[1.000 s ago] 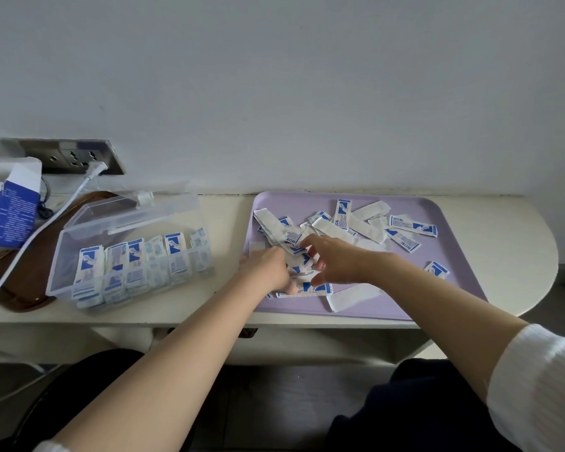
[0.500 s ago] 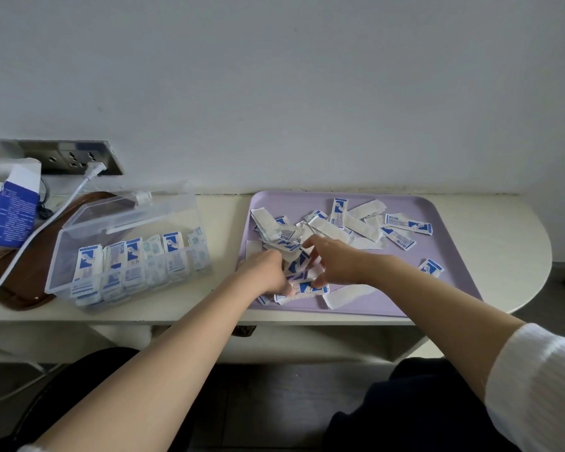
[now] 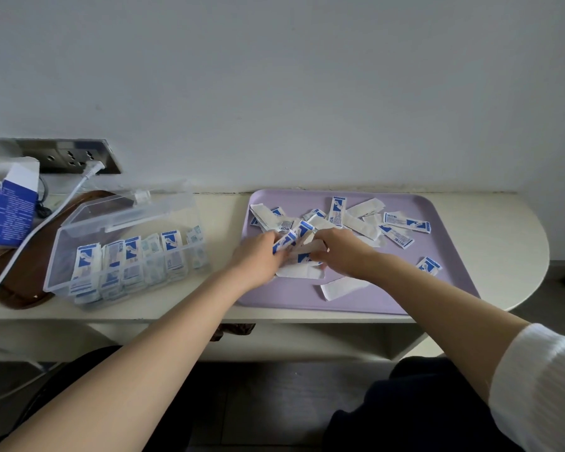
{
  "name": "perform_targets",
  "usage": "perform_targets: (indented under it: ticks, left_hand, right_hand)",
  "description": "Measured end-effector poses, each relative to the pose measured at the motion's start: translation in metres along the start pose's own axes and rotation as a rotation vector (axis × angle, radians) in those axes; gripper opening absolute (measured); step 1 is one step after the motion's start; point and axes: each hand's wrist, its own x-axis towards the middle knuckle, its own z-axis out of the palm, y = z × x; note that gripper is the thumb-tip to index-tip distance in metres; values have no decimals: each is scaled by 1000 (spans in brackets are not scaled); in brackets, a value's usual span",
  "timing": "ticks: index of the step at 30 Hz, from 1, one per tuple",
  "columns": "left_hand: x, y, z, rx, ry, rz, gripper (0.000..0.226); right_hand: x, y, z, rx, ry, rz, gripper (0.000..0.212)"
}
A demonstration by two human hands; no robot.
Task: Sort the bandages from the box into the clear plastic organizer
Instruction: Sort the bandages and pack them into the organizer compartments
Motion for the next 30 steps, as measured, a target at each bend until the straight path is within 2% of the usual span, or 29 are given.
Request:
perform_targets:
  ticks: [5,13,15,17,20,22,28,30]
  left_hand:
    - [-3,-2,0,58,150,42,19]
    - [-3,-5,1,136,291,-15,5]
    - [-3,-5,-1,214,310,-14,15]
    - [-3,-3,-2,244,283,16,16]
    - [-3,-1,2,227,124,86,8]
    - [-4,-1,8,203,38,117,11]
    - [-9,1,19,303,-17,175,13]
    - [-11,1,21,340,-6,211,15]
  right_hand:
    - [-2,0,2,-61,-32,-33,20]
    - [-9,-1,-1,-185,1,-37,20]
    - [-11,-2,-3,-230,6,-60,21]
    - [-12,-4,-1,-264,17,-107,22]
    - [-12,-7,2,-309,62,-149,24]
    - [-10,-7,3,-277,94,-138,27]
    - [-11,-6,7,-199,118,-127,48]
    - [-11,-6,7,-225,73,-125,40]
